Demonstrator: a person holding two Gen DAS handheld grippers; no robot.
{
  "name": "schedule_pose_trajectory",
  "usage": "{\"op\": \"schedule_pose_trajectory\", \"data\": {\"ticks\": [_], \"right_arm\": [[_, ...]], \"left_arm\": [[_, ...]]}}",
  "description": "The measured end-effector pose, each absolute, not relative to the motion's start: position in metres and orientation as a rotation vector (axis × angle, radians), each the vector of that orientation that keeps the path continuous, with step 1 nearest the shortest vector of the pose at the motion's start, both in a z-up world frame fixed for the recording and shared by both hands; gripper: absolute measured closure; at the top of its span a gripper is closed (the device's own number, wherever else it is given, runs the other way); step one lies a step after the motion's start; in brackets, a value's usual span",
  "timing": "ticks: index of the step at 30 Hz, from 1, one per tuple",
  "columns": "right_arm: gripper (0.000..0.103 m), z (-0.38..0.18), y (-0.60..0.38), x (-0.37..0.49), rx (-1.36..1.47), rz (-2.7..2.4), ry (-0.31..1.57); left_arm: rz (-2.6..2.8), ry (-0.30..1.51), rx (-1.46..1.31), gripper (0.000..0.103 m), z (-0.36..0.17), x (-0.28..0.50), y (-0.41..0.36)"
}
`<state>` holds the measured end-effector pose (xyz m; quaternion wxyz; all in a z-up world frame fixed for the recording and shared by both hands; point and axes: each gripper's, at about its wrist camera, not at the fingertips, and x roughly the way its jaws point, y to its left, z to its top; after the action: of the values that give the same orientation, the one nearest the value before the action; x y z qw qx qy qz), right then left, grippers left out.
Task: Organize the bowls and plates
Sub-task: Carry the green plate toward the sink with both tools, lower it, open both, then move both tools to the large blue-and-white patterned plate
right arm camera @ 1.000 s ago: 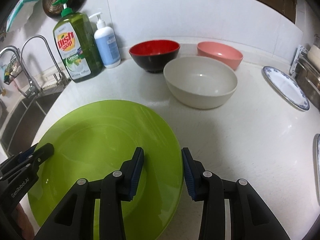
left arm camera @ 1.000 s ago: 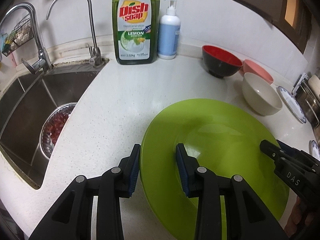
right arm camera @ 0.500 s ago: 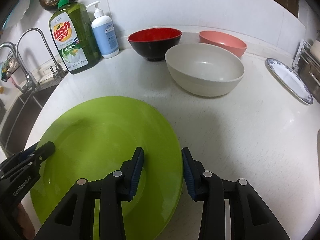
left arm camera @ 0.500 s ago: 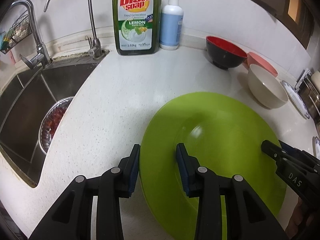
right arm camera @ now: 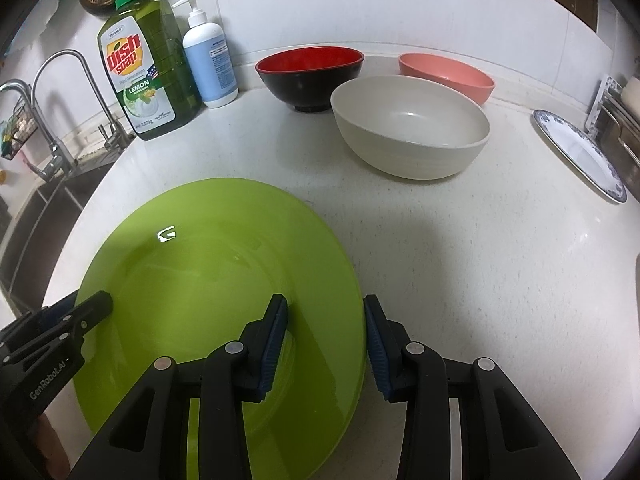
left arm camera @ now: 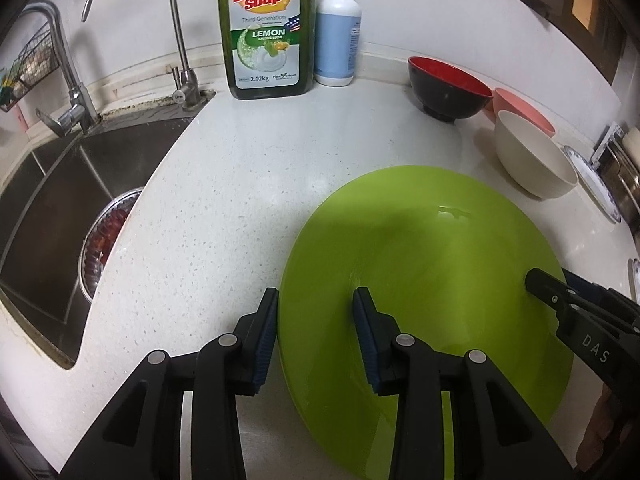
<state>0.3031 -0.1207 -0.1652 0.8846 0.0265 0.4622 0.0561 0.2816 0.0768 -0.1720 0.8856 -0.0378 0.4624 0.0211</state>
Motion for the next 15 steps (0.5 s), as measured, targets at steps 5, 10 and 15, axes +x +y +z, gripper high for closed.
{"op": "schedule_pose_trajectory", "data": {"ticks": [5,10,15], "right_arm": [[0.062,-0.16,-0.123,0.299,0.054,0.102,0.937],[0.058,-0.15,-0.127,0.292,0.064,0.093,0.917],[0.056,-0.132,-0.136,0.278,0.096,0.071,0.88]], "left_arm": [[0.051,0.923,-0.066,0.042,-0.163,0.279,0.076],[0.048,0.863,-0.05,0.024,-0.143,0.274,0.074],[0.011,0.8,-0.026,0.01,-0.118,0.269,0.064]]}}
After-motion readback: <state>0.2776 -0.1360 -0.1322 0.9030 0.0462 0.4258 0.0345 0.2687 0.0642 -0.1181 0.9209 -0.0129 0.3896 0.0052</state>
